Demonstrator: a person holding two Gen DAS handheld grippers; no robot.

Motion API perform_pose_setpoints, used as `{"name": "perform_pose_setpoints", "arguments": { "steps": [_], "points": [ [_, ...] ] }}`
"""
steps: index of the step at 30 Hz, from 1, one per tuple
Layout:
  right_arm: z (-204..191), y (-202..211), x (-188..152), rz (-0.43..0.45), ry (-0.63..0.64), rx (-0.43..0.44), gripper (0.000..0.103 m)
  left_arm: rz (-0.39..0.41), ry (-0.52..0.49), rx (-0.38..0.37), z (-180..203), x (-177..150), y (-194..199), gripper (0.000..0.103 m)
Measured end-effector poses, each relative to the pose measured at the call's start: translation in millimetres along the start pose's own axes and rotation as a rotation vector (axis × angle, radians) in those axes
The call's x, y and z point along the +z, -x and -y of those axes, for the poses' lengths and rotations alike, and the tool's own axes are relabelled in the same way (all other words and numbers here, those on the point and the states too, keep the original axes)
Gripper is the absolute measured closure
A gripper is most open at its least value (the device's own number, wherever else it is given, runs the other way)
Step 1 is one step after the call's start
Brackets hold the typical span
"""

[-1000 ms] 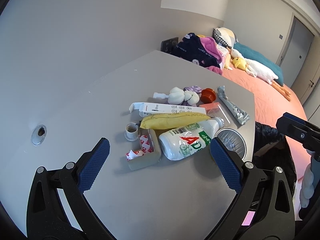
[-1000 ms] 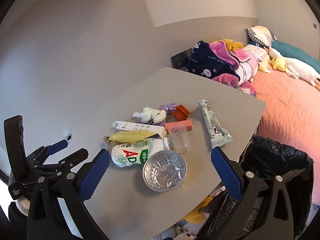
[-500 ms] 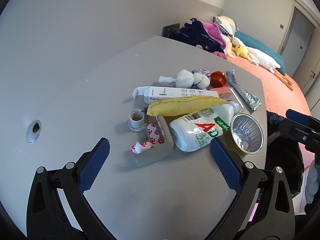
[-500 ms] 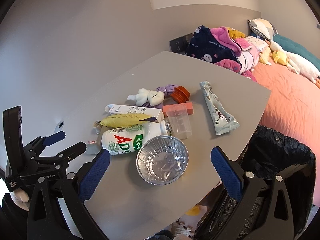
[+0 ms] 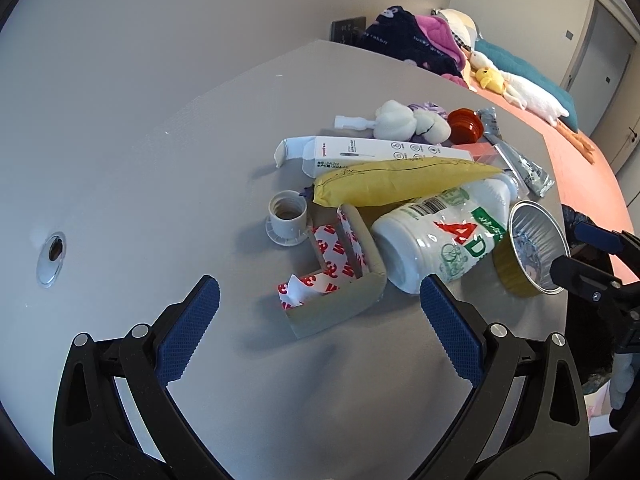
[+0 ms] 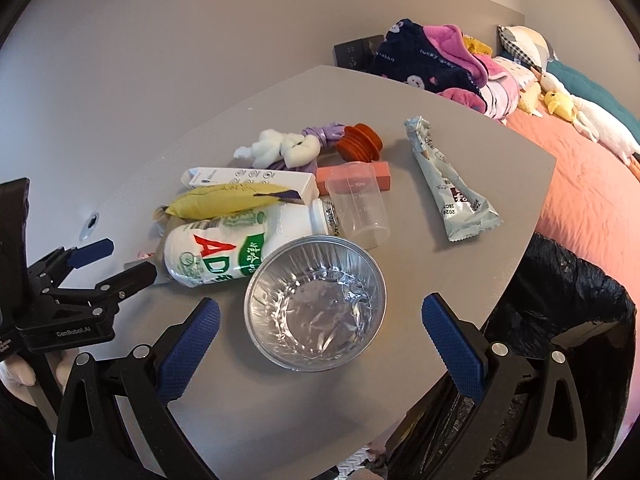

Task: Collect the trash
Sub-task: 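Grasp the silver foil bowl with the right tool while the left tool grasps the patterned paper box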

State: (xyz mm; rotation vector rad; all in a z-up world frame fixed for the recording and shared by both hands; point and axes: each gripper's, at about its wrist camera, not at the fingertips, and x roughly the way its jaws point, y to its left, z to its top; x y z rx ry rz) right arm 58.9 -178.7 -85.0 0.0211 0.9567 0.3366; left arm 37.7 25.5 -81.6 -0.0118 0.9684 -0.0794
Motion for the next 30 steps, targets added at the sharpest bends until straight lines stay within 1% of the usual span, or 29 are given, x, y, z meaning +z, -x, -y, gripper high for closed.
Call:
{"name": "perform_pose_setpoints", "arguments": {
  "steps": [5, 12, 14, 16, 18, 19, 20, 21, 22, 30],
  "points": [
    [-4.1, -14.0, -0.7, -0.01, 0.016, -0.022, 0.002, -0.021, -0.006, -0.003, -2.7, 0.9, -12.1, 0.006],
    [-12.3, -30.8, 0.4, -0.001, 0.053, -0.06, 0.002, -0.04, -0.013, -0.01, -6.8, 0.4, -23.8, 0.006],
    [-13.1, -33.9, -0.3, 0.001, 0.057, -0.067, 0.002, -0.045, -0.013, -0.013, -7.7, -0.6, -27.6, 0.008],
    [-12.7, -35.6, -0.4, 0.001, 0.061, -0.071, 0.002, -0.051, -0.007, -0.03, -9.2, -1.7, -30.2, 0.019],
    [-12.4, -36.7, -1.2, 0.001, 0.064, -0.073, 0.002, -0.034, -0.008, -0.029, -11.3, -1.1, -29.9, 0.024],
    [-12.3, -37.2, -1.3, 0.0, 0.065, -0.074, 0.004, -0.031, -0.008, -0.03, -10.6, -0.9, -29.6, 0.029],
    [-11.8, -37.9, -2.1, -0.004, 0.066, -0.074, 0.007, -0.025, -0.009, -0.035, -10.5, -0.7, -28.9, 0.032],
    [-11.4, -38.4, -3.0, -0.01, 0.065, -0.07, 0.015, -0.019, -0.009, -0.037, -10.6, -0.5, -28.4, 0.039],
    [-10.1, -39.6, -3.9, -0.02, 0.059, -0.063, 0.022, -0.013, -0.009, -0.037, -10.8, -0.8, -27.5, 0.044],
    [-2.8, -30.9, -4.7, -0.02, 0.02, -0.018, 0.023, 0.017, 0.026, -0.045, -12.3, -3.6, -17.4, 0.046]
  ]
}}
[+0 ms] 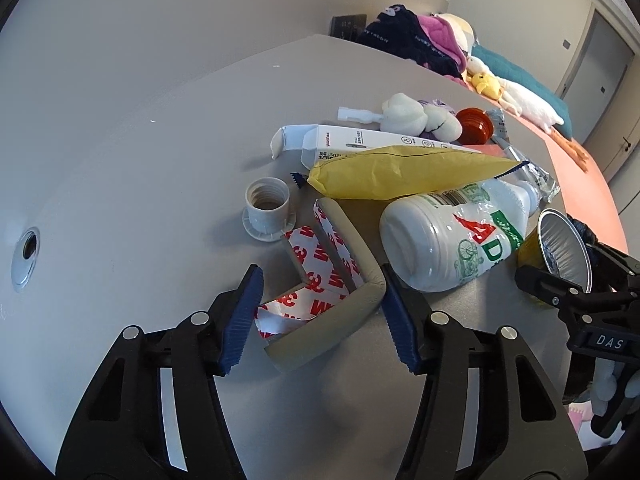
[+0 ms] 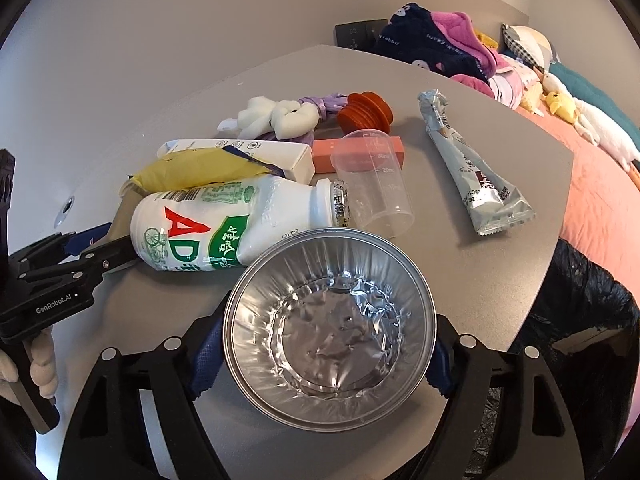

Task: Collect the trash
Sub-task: 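Carry the foil bowl and paper box over the black bag and release both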

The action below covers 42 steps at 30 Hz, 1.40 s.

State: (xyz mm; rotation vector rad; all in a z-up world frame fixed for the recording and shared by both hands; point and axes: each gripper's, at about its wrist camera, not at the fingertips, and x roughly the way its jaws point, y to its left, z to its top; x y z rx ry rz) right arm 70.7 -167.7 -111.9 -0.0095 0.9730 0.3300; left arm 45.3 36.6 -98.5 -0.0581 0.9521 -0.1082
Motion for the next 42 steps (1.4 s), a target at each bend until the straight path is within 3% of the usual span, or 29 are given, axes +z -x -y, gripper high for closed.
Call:
{"name": "perform_pose_setpoints", "arguments": {
  "steps": [8, 17, 29, 42],
  "points": [
    [8.6, 32.1, 7.3, 0.051, -0.025, 0.045, 0.023, 0.05, -0.006, 0.002, 12.4, 4.6, 31.1, 0.046],
    [31.5, 78.5, 13.2, 0.139, -0.075, 0.063, 0.023, 0.105, -0.064, -0.046, 51.2, 19.6, 56.5, 0.046],
    [84.2, 136.9, 0.5, 0.248, -0.166, -0.006, 0.023, 0.146, -0.18, -0.16, 120.5, 43.1, 59.7, 0.045],
    [143.4, 177.8, -25.9, 0.309, -0.272, -0.092, 0.023, 0.146, -0.295, -0.289, 198.9, 53.5, 53.0, 0.045]
  ]
}}
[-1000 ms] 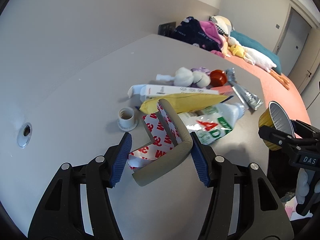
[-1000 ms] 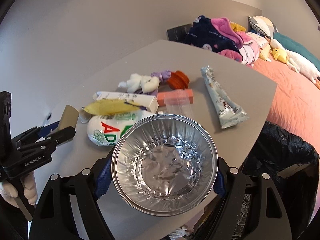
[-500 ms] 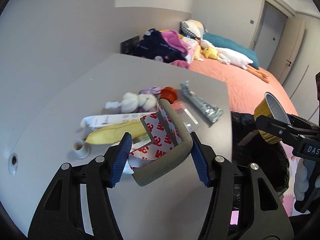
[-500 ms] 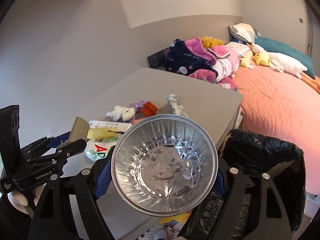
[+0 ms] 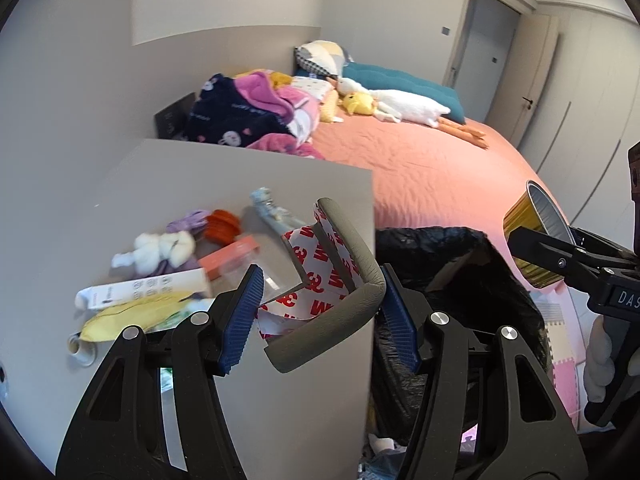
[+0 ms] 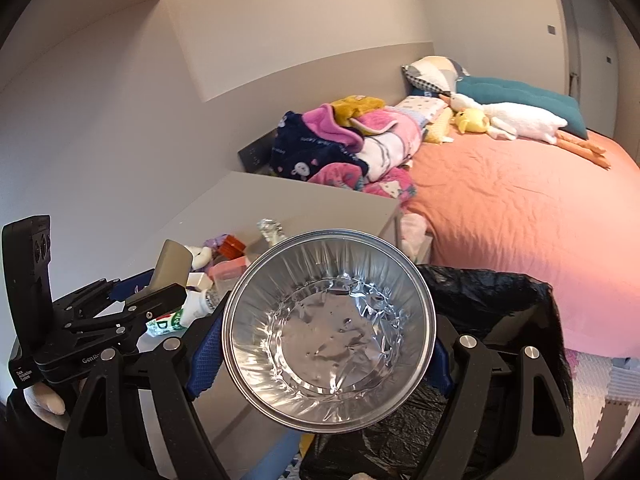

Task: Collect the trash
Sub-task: 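Carry the foil bowl and paper box over the black bag and release both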

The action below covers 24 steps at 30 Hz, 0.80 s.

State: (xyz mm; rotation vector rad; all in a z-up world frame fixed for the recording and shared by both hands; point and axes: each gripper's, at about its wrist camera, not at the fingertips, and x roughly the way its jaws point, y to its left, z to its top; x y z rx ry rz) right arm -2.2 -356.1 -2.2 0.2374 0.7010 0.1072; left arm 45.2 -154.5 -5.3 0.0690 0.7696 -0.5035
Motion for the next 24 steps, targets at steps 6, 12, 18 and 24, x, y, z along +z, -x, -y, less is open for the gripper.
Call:
{"name": "perform_pose_setpoints", "arguments": {
  "steps": [6, 12, 18, 24],
  "points": [
    [29.0, 17.2, -0.9, 0.028, -0.044, -0.041, 0.023, -0.003, -0.054, -0.07, 31.7, 10.3, -13.2, 0.045],
    [58.8, 38.6, -4.6, 0.057, -0.081, -0.084, 0.023, -0.003, -0.111, -0.142, 67.4, 20.2, -25.4, 0.045],
    [84.8, 52.0, -6.0, 0.064, -0.126, -0.112, 0.021, -0.02, -0.154, -0.23, 99.5, 25.3, -37.8, 0.043],
    [105.2, 73.7, -2.7, 0.135, -0.172, -0.207, 0.003, -0.047, -0.192, -0.296, 124.7, 24.3, -48.5, 0.007]
  ]
}}
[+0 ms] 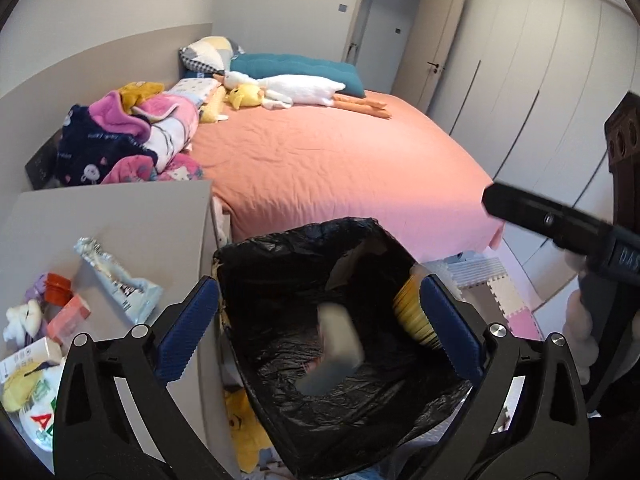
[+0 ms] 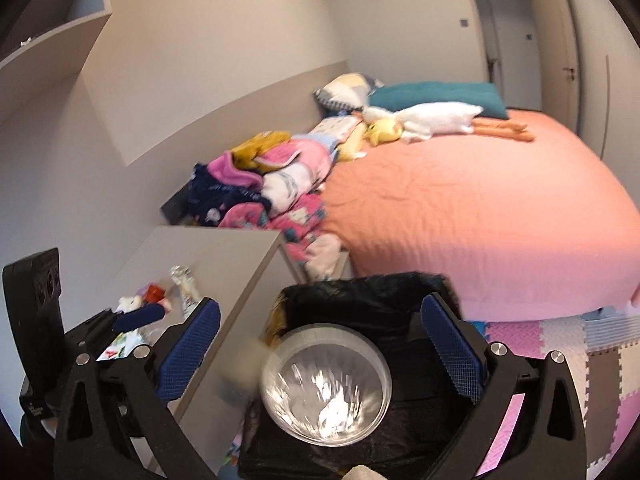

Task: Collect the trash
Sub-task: 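Carry the foil bowl and paper box over the black bag and release both, then move both open tools back over the table items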

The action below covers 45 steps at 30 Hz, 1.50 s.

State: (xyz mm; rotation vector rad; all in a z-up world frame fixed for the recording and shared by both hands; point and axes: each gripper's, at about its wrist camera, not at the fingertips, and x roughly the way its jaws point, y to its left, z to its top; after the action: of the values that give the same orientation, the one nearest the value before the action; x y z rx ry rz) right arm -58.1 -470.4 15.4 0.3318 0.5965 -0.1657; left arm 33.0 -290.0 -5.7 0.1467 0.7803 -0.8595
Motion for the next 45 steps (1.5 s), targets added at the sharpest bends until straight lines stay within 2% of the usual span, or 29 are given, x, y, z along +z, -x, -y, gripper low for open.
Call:
{"name": "perform_pose_setpoints", "arguments": {
  "steps": [6, 17, 33, 45],
  "points": [
    [12.0, 3.8, 2.6, 0.011, -0.021, -0.01, 0.003, -0.009, 0.004, -0.003, 2.1, 4.4, -6.7, 0.007],
    [0.4, 0.2, 2.4, 0.004, -0.013, 0.071, 0.003, 0.01, 0.038, 0.067, -13.1, -3.5, 8.9, 0.007],
    [-67.6, -29.8, -3.2, -0.058, 0.077, 0.206, 0.003, 0.048, 0.158, 0.226, -67.2, -36.4, 54.5, 0.007],
    [-125.7, -53.8, -15.1, -0.104, 0.181, 0.291, 0.003, 0.078, 0.303, 0.347, -120.3, -72.0, 96.7, 0.007]
  ]
}}
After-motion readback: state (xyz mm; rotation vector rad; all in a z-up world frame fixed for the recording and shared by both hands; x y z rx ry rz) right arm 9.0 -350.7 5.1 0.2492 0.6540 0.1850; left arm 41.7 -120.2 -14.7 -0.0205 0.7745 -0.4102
